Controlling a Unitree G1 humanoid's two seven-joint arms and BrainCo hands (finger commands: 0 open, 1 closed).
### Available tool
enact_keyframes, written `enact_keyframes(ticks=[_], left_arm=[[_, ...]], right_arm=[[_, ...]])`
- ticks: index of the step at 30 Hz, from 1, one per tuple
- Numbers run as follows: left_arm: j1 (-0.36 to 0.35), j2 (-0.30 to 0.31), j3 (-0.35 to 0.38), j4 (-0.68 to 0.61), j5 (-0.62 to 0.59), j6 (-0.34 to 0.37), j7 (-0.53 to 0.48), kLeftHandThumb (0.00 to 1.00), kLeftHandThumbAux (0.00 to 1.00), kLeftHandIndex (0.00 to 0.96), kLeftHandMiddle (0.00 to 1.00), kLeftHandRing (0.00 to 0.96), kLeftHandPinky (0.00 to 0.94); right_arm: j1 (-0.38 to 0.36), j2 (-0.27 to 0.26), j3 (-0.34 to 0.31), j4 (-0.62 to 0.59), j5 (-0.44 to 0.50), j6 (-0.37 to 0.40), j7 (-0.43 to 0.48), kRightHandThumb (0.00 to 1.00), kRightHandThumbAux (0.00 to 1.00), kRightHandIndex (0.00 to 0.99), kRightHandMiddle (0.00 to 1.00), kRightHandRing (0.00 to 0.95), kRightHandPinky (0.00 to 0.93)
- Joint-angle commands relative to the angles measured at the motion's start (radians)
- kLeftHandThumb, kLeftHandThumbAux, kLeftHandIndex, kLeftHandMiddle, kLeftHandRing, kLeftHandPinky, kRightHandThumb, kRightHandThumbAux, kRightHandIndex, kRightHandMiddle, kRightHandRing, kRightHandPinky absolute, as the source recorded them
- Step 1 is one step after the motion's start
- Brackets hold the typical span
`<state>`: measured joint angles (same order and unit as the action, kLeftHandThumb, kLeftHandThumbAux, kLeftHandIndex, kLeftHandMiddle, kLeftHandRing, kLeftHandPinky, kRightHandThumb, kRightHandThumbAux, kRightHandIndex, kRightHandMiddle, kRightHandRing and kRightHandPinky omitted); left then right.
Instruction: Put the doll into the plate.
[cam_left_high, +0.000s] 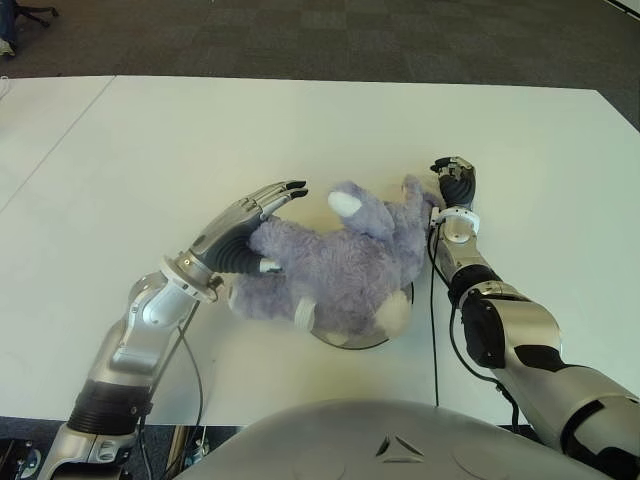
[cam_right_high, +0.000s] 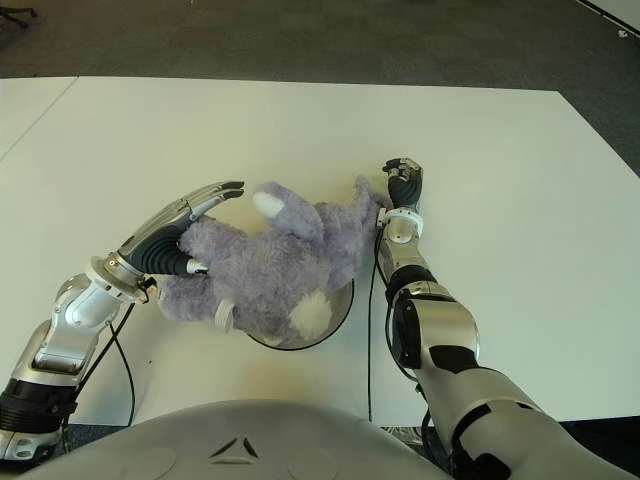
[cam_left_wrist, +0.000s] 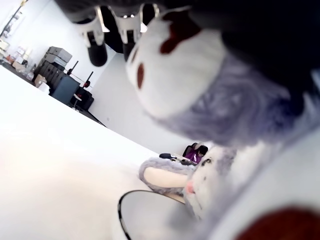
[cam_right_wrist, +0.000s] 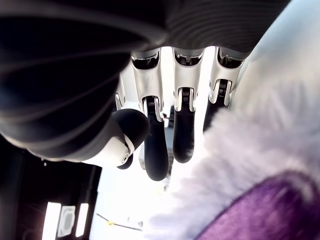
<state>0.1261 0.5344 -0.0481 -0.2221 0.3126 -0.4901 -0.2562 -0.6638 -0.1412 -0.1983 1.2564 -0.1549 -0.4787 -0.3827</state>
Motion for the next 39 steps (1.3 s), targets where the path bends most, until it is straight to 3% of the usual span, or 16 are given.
enact_keyframes(ticks=[1, 5, 14, 23, 31, 34, 39], left_arm=[[-0.036, 0.009, 0.007, 0.036, 0.003, 0.025, -0.015, 0.066, 0.368, 0.0, 0.0, 0.0, 0.0], [-0.043, 0.009, 0.008, 0.039, 0.01, 0.032, -0.012, 0.074, 0.377, 0.0, 0.0, 0.0, 0.0], [-0.118, 0.026, 0.003, 0.081, 0.233, 0.066, 0.068, 0.096, 0.44, 0.0, 0.0, 0.0, 0.0], [-0.205, 0.063, -0.025, 0.208, 0.409, 0.038, 0.205, 0.091, 0.472, 0.0, 0.0, 0.0, 0.0], [-0.253, 0.106, 0.001, 0.253, 0.377, 0.03, 0.215, 0.098, 0.495, 0.0, 0.0, 0.0, 0.0], [-0.258, 0.116, 0.015, 0.249, 0.345, 0.033, 0.198, 0.122, 0.507, 0.0, 0.0, 0.0, 0.0], [-0.257, 0.119, 0.02, 0.254, 0.277, 0.03, 0.176, 0.138, 0.505, 0.0, 0.0, 0.0, 0.0]], right_arm=[[0.166, 0.063, 0.008, 0.101, 0.001, 0.089, 0.011, 0.946, 0.67, 0.426, 0.503, 0.4, 0.113], [0.166, 0.064, 0.009, 0.101, 0.0, 0.091, 0.01, 0.946, 0.669, 0.426, 0.505, 0.403, 0.115], [0.165, 0.065, 0.01, 0.101, -0.001, 0.093, 0.007, 0.949, 0.664, 0.429, 0.491, 0.432, 0.247], [0.168, 0.072, 0.0, 0.1, 0.011, 0.081, 0.007, 0.953, 0.659, 0.431, 0.468, 0.48, 0.197], [0.169, 0.078, -0.006, 0.099, 0.014, 0.068, 0.0, 0.953, 0.659, 0.43, 0.454, 0.501, 0.149], [0.17, 0.077, -0.004, 0.099, 0.011, 0.067, -0.002, 0.954, 0.658, 0.43, 0.462, 0.505, 0.234], [0.17, 0.078, 0.0, 0.1, 0.007, 0.071, -0.004, 0.953, 0.658, 0.43, 0.465, 0.493, 0.224]])
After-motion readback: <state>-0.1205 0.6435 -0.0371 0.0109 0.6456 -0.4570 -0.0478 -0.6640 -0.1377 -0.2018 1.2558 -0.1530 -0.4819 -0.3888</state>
